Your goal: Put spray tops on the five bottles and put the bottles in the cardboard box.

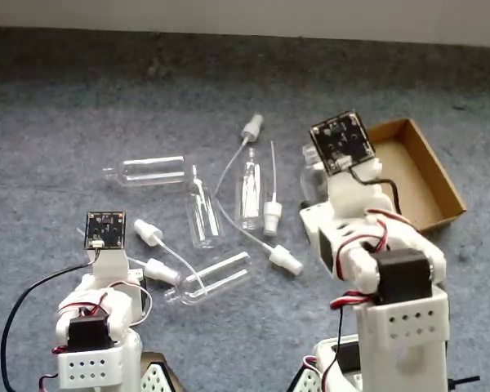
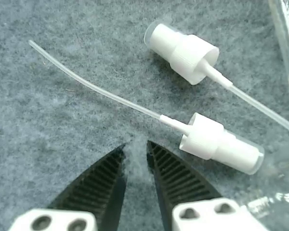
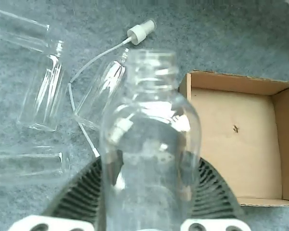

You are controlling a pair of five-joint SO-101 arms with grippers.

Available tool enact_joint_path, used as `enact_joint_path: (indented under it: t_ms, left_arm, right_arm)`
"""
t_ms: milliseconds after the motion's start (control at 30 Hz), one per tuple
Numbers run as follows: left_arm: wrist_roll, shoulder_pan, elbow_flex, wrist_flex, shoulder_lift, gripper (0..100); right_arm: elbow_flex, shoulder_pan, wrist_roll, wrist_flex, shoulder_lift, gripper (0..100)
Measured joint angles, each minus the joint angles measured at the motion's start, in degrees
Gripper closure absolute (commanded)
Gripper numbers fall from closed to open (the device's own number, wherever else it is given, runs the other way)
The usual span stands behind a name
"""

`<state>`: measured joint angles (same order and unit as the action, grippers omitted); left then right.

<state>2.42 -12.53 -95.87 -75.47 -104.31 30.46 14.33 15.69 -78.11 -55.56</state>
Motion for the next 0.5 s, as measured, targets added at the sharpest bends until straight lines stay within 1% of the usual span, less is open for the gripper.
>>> enact_joint_path:
  t_ms: [200,367,500]
  left_arm:
    - [0.0,0.0,0.0,0.0,0.0,100]
    - [0.0,0.3,0.0,0.0,0.0,100]
    - [0.0,0.3,0.0,0.0,0.0,100]
  right_arm:
    - [18.7,0.0,-4.4,8.8,-13.7,91.6]
    - [31.2,0.0,-4.7,16.3,-22.4,91.6]
    - [39.2,0.0,-5.1,21.5,-26.1,91.6]
